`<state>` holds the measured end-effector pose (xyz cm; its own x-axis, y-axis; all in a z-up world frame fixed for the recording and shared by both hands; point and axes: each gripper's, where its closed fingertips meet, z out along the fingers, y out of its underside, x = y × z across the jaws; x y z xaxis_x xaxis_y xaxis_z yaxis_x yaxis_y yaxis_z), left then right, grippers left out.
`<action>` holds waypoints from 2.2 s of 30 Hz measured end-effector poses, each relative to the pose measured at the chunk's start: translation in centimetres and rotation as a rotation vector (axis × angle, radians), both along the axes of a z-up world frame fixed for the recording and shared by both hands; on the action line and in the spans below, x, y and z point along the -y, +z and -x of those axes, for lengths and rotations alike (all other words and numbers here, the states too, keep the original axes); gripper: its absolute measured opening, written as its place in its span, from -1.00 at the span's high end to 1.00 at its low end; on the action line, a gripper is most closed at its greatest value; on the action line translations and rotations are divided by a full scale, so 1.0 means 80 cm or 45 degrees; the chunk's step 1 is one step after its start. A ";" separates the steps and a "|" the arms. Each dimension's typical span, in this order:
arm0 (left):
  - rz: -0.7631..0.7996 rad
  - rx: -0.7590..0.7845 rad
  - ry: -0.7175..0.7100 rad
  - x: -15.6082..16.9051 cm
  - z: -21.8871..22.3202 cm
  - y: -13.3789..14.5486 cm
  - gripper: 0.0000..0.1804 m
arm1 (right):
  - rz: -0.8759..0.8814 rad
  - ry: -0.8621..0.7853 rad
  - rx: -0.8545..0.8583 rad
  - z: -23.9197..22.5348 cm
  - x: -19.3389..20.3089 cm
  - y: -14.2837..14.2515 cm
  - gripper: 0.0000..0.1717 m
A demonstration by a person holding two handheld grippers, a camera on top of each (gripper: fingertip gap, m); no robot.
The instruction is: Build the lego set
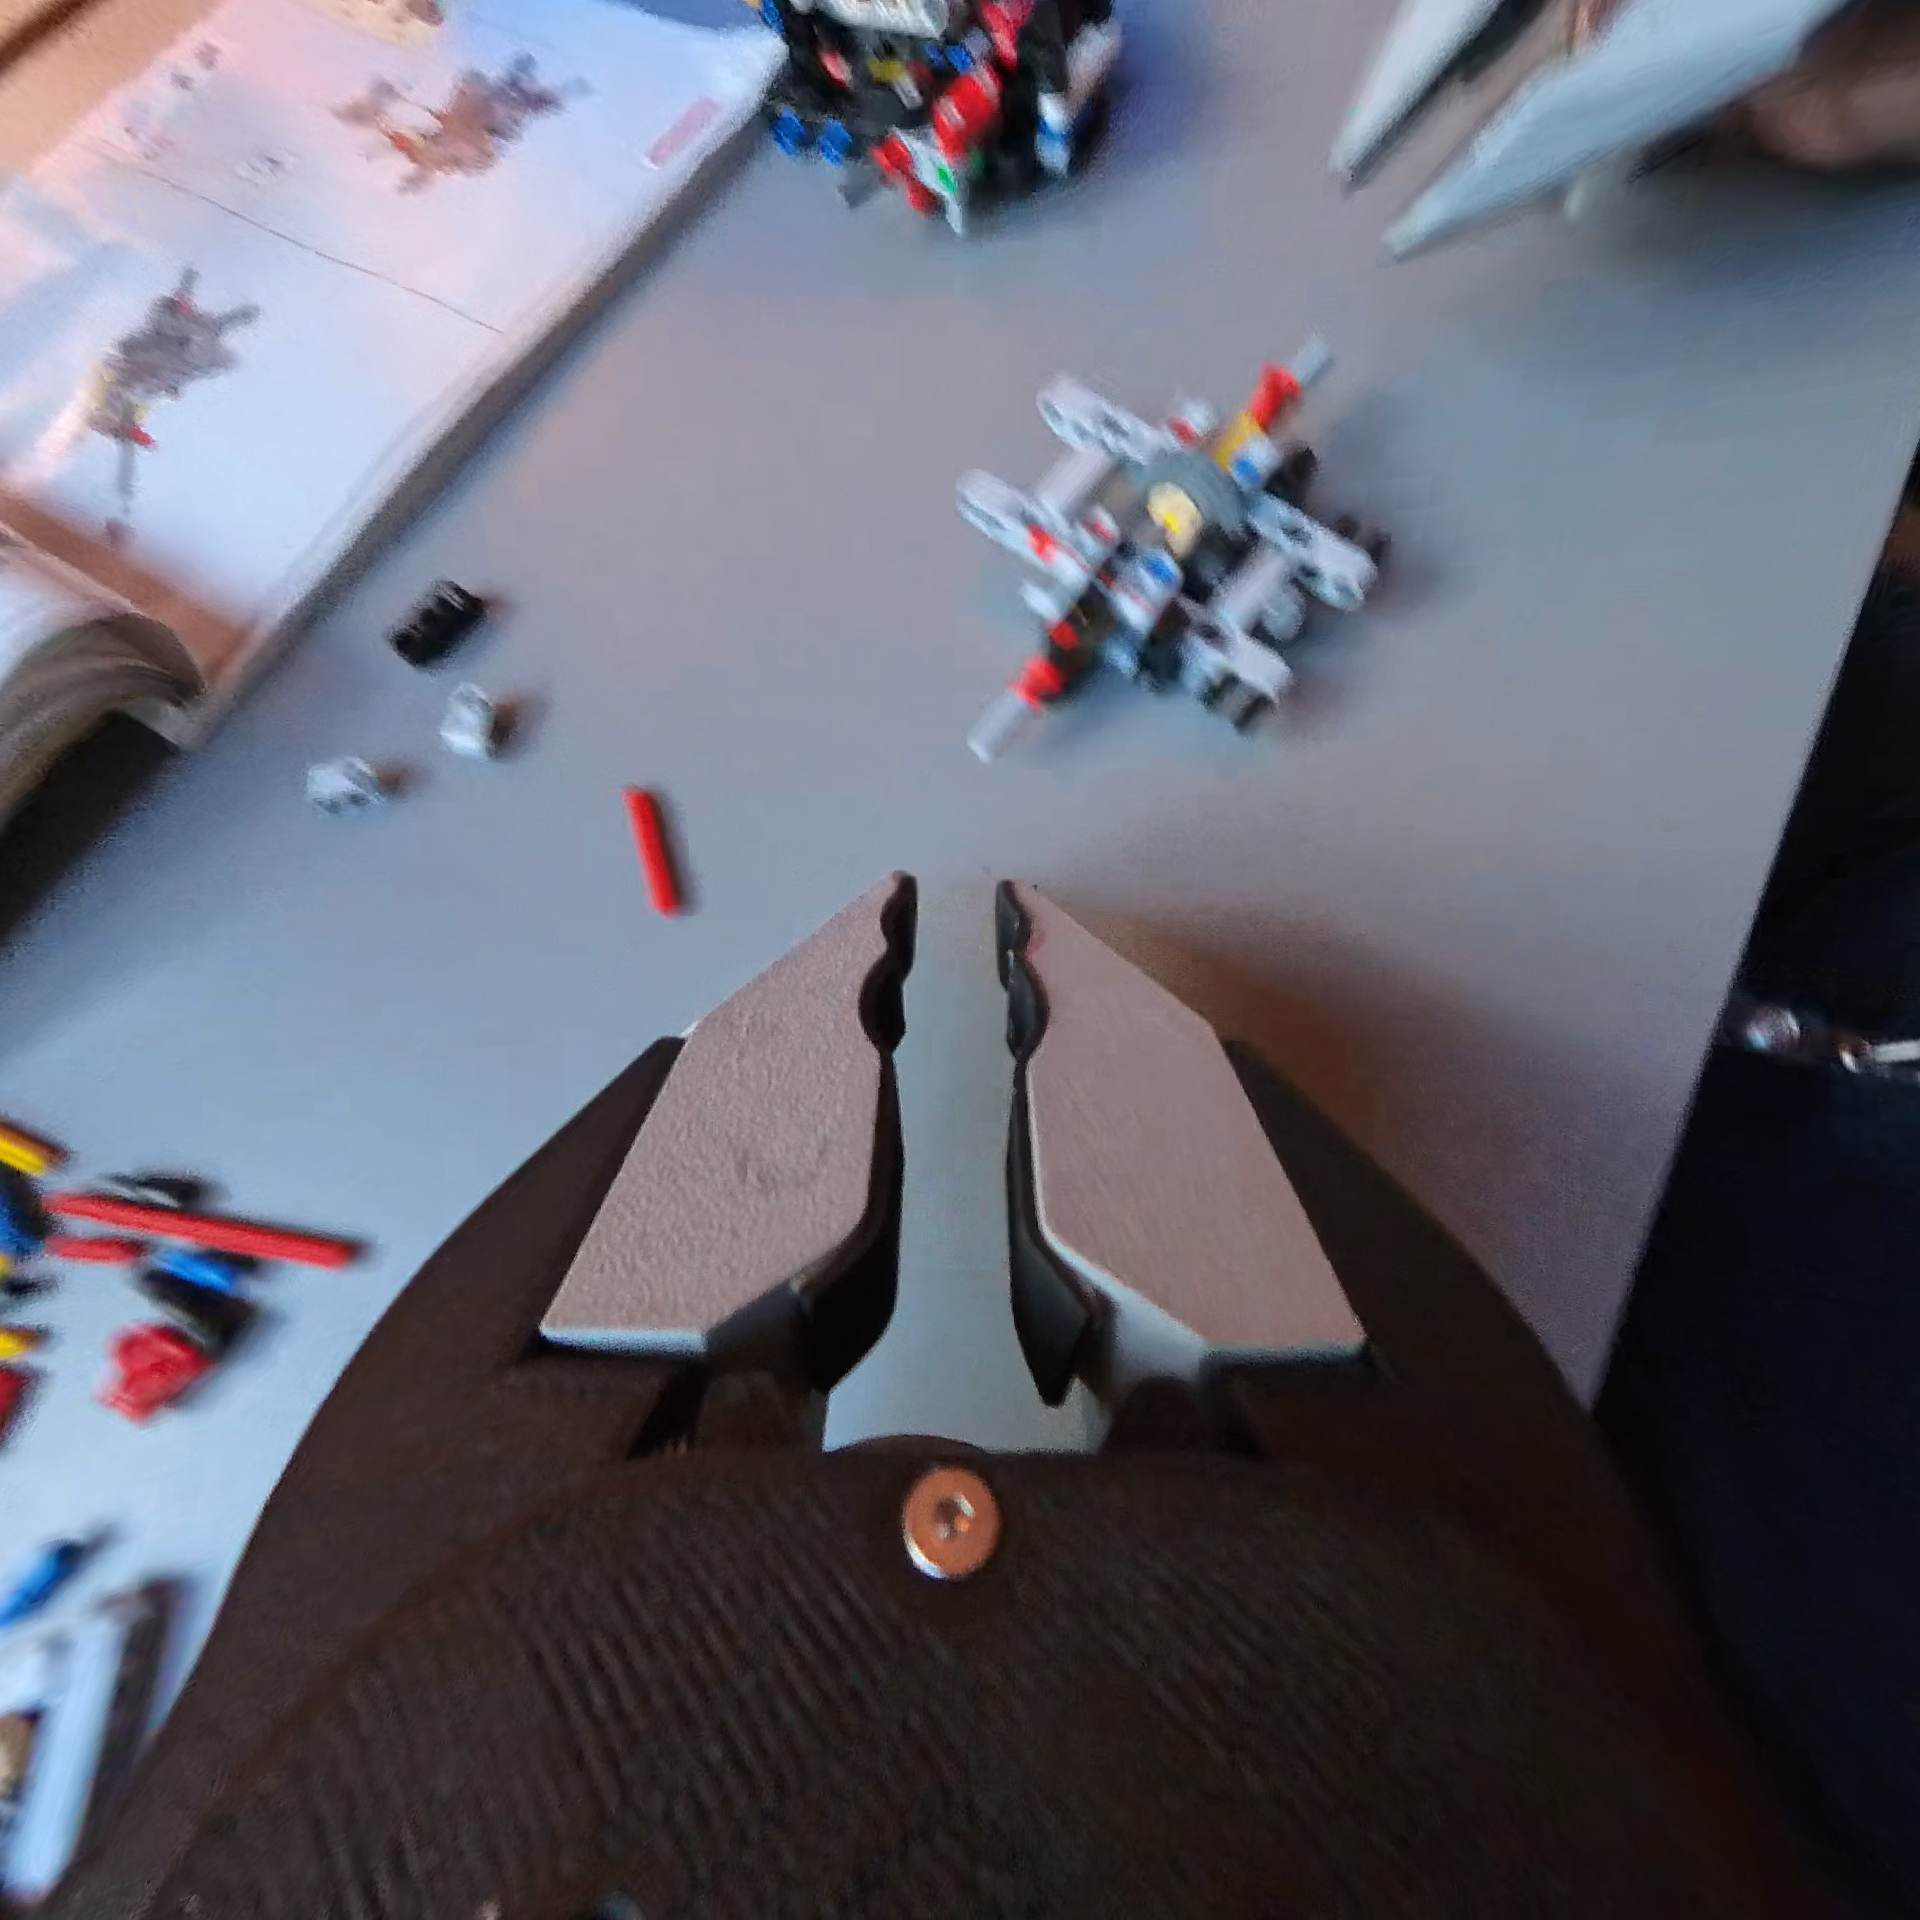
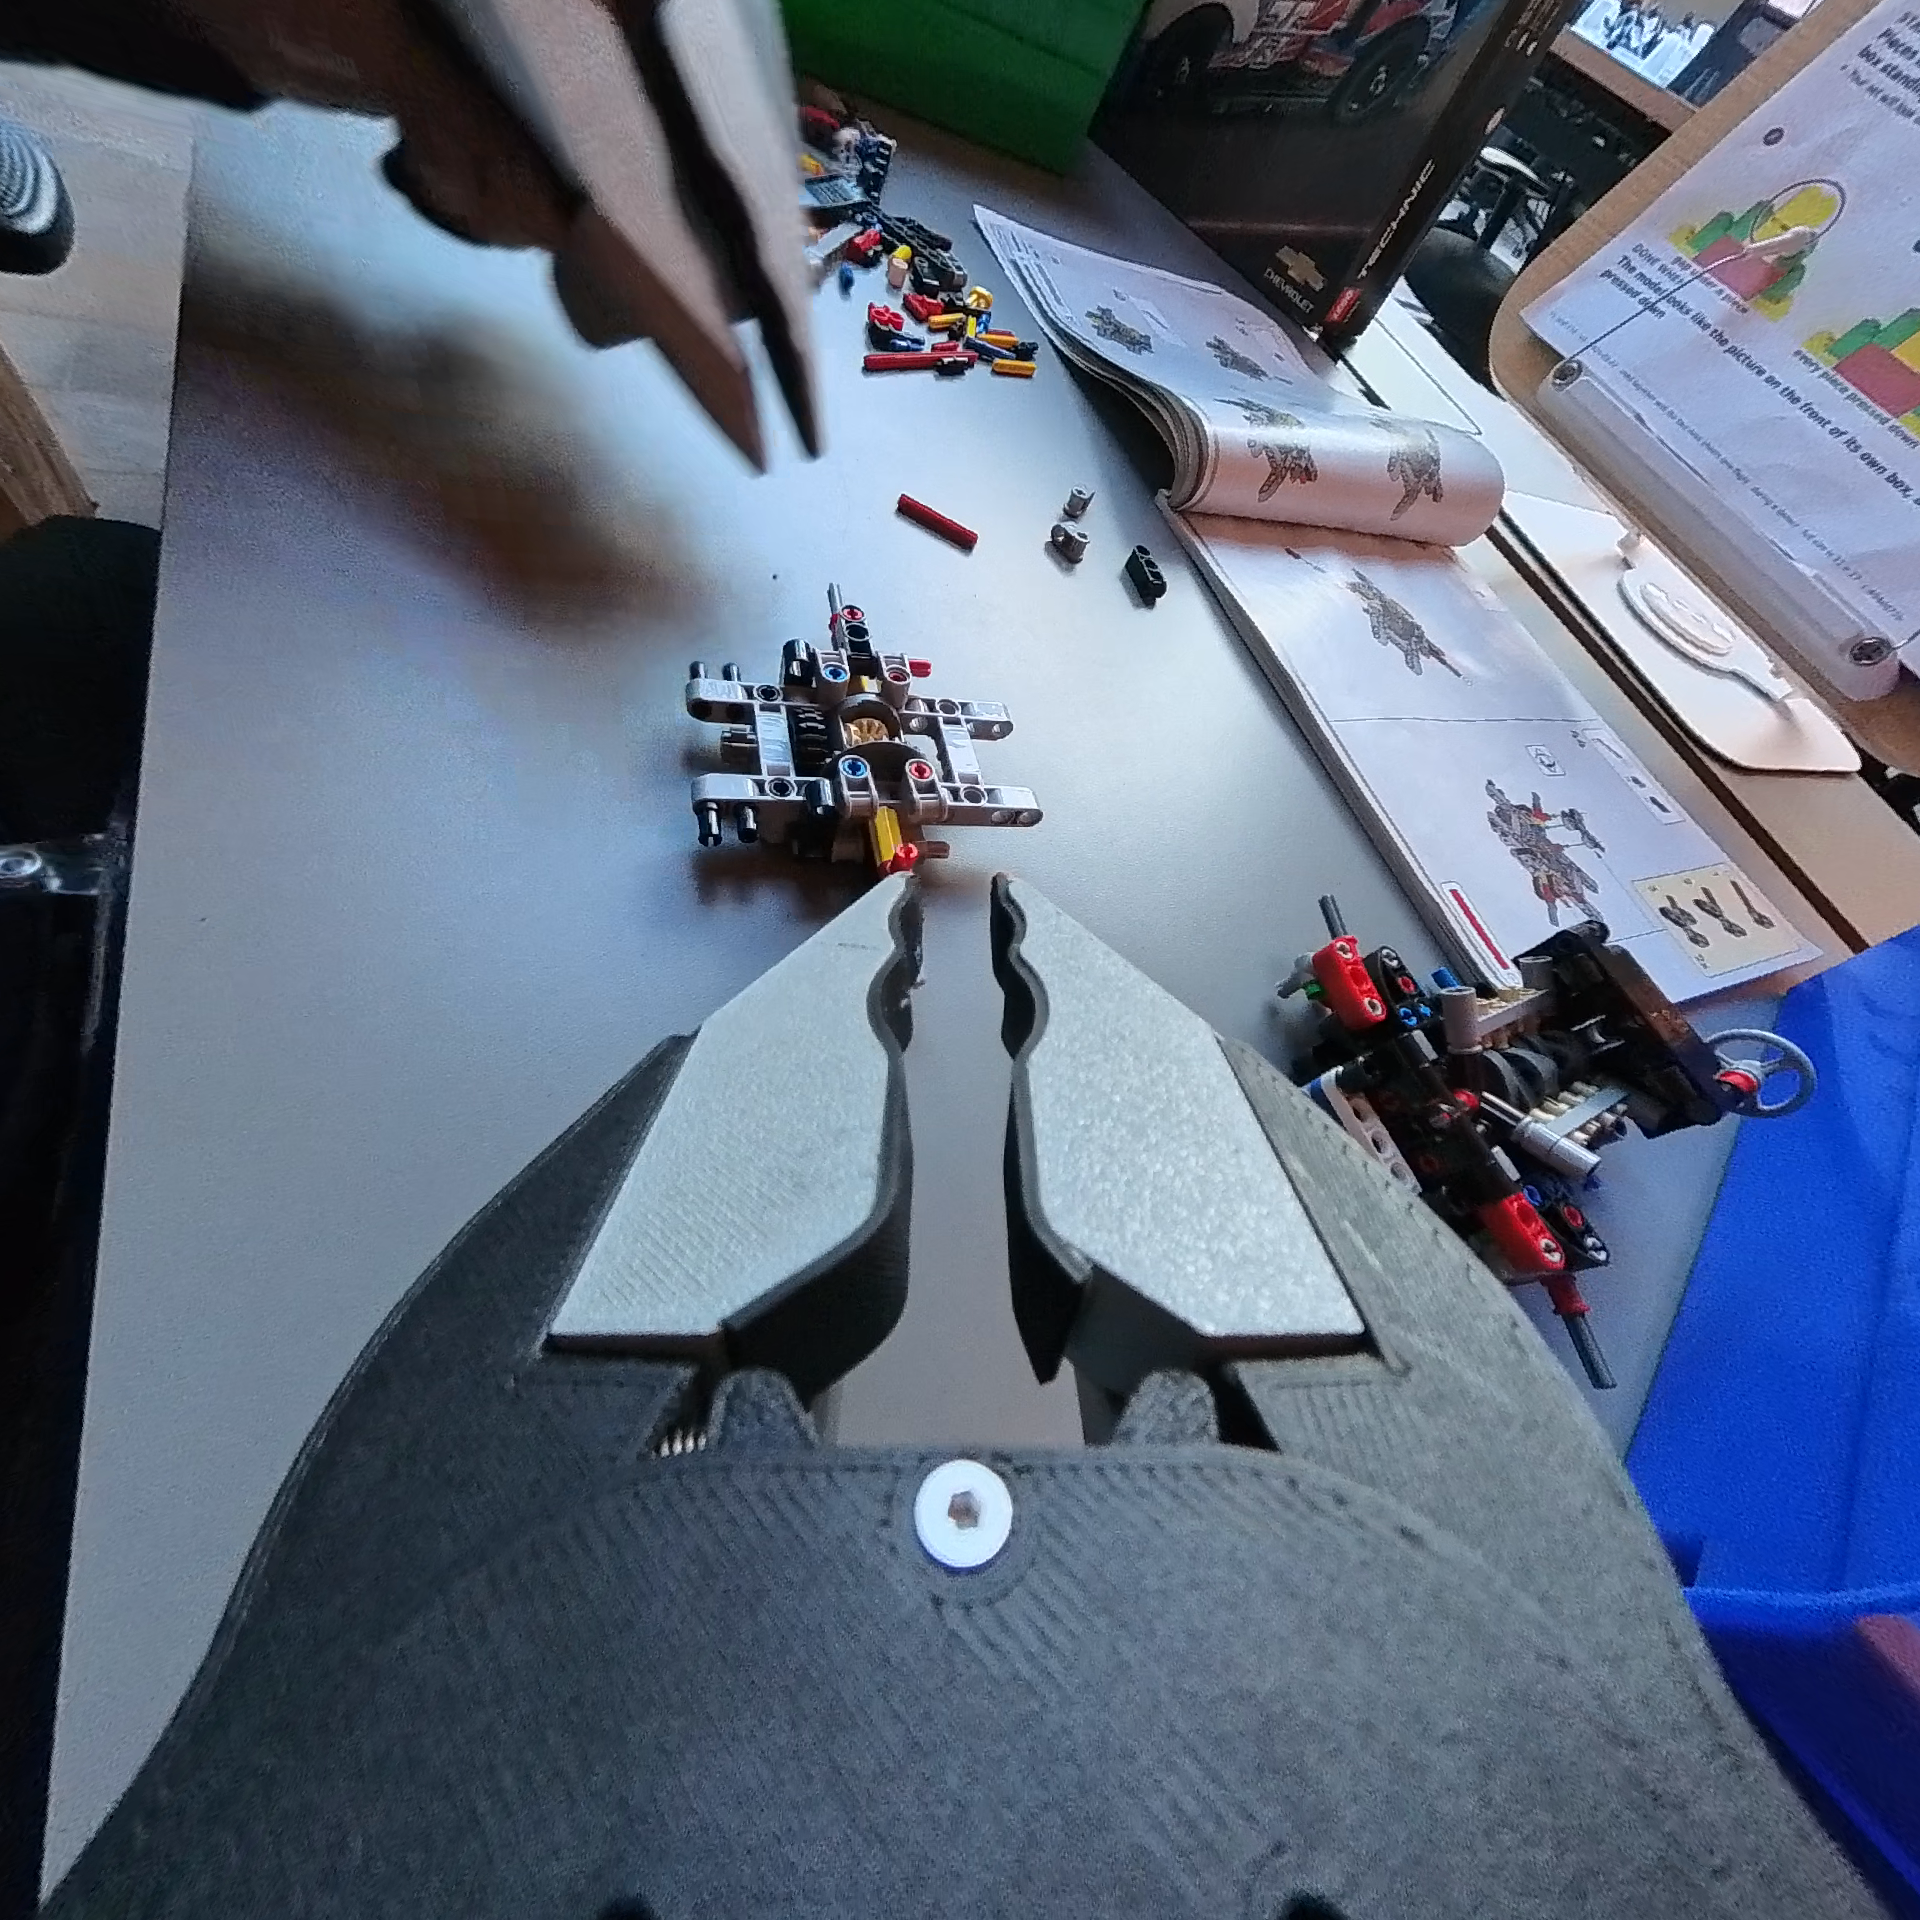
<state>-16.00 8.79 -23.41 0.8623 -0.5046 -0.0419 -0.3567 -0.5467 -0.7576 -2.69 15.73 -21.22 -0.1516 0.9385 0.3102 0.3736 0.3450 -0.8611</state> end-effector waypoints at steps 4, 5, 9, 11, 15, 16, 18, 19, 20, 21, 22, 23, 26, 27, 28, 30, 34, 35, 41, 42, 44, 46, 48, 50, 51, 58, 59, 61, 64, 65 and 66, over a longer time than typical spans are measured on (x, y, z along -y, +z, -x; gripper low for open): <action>-0.034 -0.080 0.032 -0.082 0.046 0.037 0.86 | 0.006 -0.003 0.004 0.000 -0.001 0.000 0.88; -0.019 -0.108 0.014 -0.101 0.054 0.039 0.87 | 0.006 -0.004 0.003 0.000 -0.001 0.000 0.88; 0.190 -0.220 -0.087 -0.146 0.073 0.012 0.79 | 0.016 -0.006 -0.001 0.000 -0.002 0.001 0.88; 0.262 -0.296 -0.124 -0.157 0.082 -0.005 0.78 | 0.024 -0.002 -0.010 0.000 -0.001 0.002 0.89; 0.392 -0.344 -0.162 -0.165 0.094 -0.029 0.75 | 0.051 0.008 -0.029 -0.002 -0.001 0.006 0.89; 0.397 -0.307 -0.176 -0.167 0.091 -0.029 0.82 | 0.059 0.010 -0.035 -0.002 -0.001 0.007 0.89; 0.421 -0.252 -0.177 -0.166 0.089 -0.031 0.94 | 0.072 0.010 -0.047 -0.003 -0.002 0.009 0.89; 0.430 -0.232 -0.162 -0.166 0.089 -0.032 0.94 | 0.078 0.010 -0.052 -0.003 -0.002 0.010 0.89; 0.432 -0.225 -0.148 -0.166 0.089 -0.032 0.94 | 0.082 0.009 -0.057 -0.003 -0.003 0.010 0.89; 0.422 -0.237 -0.140 -0.165 0.089 -0.032 0.94 | 0.085 0.007 -0.060 -0.003 -0.003 0.011 0.89; 0.401 -0.260 -0.145 -0.162 0.087 -0.031 0.94 | 0.088 0.005 -0.062 -0.003 -0.003 0.011 0.90; 0.366 -0.279 -0.160 -0.158 0.081 -0.028 0.94 | 0.088 0.003 -0.064 -0.003 -0.004 0.012 0.89; 0.208 -0.277 -0.222 -0.136 0.046 0.000 0.94 | 0.086 0.001 -0.070 -0.003 -0.004 0.013 0.90; 0.140 -0.257 -0.238 -0.127 0.031 0.013 0.94 | 0.085 0.001 -0.070 -0.003 -0.004 0.013 0.90; 0.069 -0.221 -0.259 -0.118 0.015 0.027 0.94 | 0.084 0.002 -0.069 -0.003 -0.004 0.012 0.90; -0.079 -0.115 -0.302 -0.096 -0.019 0.053 0.94 | 0.077 0.008 -0.075 -0.004 -0.003 0.013 0.91; -0.312 0.122 -0.370 -0.057 -0.068 0.088 0.94 | 0.087 0.061 -0.168 -0.003 0.011 0.030 0.96; -0.350 0.164 -0.391 -0.048 -0.078 0.094 0.95 | 0.118 0.079 -0.201 -0.002 0.017 0.036 0.97; -0.440 0.271 -0.346 -0.026 -0.107 0.100 0.95 | 0.481 0.179 -0.334 0.015 0.053 0.075 0.91; -0.454 0.290 -0.361 -0.021 -0.114 0.102 0.95 | 0.518 0.184 -0.330 0.018 0.057 0.078 0.89; -0.457 0.263 -0.402 -0.013 -0.125 0.100 0.95 | 0.577 0.217 -0.348 0.022 0.068 0.088 0.87; -0.455 0.285 -0.410 -0.008 -0.132 0.101 0.95 | 0.601 0.244 -0.345 0.023 0.077 0.093 0.85; -0.411 0.423 -0.393 -0.002 -0.140 0.106 0.95 | 0.580 0.250 -0.315 0.023 0.084 0.089 0.83; -0.324 0.592 -0.348 0.002 -0.145 0.104 0.94 | 0.566 0.266 -0.293 0.019 0.092 0.084 0.84; -0.222 0.684 -0.263 0.001 -0.141 0.097 0.94 | 0.560 0.267 -0.274 0.016 0.096 0.079 0.83; 0.054 1.584 0.003 0.009 -0.135 0.099 0.95 | 0.298 0.031 -0.188 0.012 0.101 0.049 0.76; 0.061 1.647 -0.038 0.011 -0.140 0.103 0.94 | 0.310 0.053 -0.170 0.016 0.110 0.048 0.77; 0.001 1.647 -0.085 0.009 -0.144 0.106 0.94 | 0.439 0.094 -0.152 0.020 0.121 0.048 0.81; -0.251 1.556 -0.195 0.016 -0.144 0.125 0.95 | 0.761 0.162 -0.235 0.018 0.125 0.064 0.83; -0.332 1.547 -0.246 0.023 -0.146 0.135 0.94 | 0.849 0.199 -0.271 0.016 0.127 0.070 0.82; -0.381 1.532 -0.269 0.028 -0.149 0.139 0.94 | 0.914 0.236 -0.306 0.014 0.129 0.078 0.81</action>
